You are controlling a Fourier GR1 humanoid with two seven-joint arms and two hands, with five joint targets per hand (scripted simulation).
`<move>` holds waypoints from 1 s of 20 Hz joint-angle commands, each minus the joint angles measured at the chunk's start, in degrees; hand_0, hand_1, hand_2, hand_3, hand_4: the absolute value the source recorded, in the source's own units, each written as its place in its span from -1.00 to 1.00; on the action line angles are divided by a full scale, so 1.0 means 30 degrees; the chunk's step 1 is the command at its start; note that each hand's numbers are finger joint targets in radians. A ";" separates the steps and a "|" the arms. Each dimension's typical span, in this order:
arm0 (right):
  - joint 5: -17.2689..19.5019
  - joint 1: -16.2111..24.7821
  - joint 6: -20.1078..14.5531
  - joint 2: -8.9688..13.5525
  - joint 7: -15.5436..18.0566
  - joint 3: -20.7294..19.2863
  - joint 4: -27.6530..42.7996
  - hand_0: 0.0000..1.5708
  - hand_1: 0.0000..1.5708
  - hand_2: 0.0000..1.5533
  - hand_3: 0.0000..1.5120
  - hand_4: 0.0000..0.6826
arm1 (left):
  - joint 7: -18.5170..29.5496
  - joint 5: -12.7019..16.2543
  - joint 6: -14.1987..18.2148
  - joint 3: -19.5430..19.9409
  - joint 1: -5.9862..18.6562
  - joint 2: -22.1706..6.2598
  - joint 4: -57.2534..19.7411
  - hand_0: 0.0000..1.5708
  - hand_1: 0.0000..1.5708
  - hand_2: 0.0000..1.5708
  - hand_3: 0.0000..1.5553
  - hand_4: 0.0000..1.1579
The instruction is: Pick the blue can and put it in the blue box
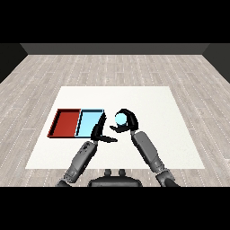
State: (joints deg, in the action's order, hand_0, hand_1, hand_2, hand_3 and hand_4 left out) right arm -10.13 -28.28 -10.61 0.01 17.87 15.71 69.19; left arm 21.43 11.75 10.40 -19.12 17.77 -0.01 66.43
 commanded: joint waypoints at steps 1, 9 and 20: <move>0.0424 0.1534 -0.0258 -0.0004 -0.0644 0.1066 0.2256 0.78 0.78 0.86 0.86 0.98 | 0.1260 0.0988 0.1306 -0.1686 0.0514 0.0002 -0.2036 -1.00 -1.00 -1.00 -1.00 -1.00; -0.0178 0.0696 -0.0825 -0.0004 -0.0161 0.2268 0.1610 0.78 0.78 0.86 0.86 0.95 | 0.1032 0.2402 0.2766 -0.3670 0.1432 0.0002 -0.2035 -1.00 -1.00 -1.00 -1.00 -1.00; -0.0655 0.0264 -0.0970 -0.0004 -0.0898 0.2741 0.1703 0.82 0.82 0.85 0.84 0.82 | 0.0593 0.2884 0.3129 -0.4039 0.1879 0.0002 -0.1796 -1.00 -1.00 -1.00 -1.00 -1.00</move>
State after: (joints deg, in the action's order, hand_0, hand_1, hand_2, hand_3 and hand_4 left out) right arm -11.61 -28.63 -13.28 0.02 16.94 23.07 71.53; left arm 23.31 19.78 17.47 -28.54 24.21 0.00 59.75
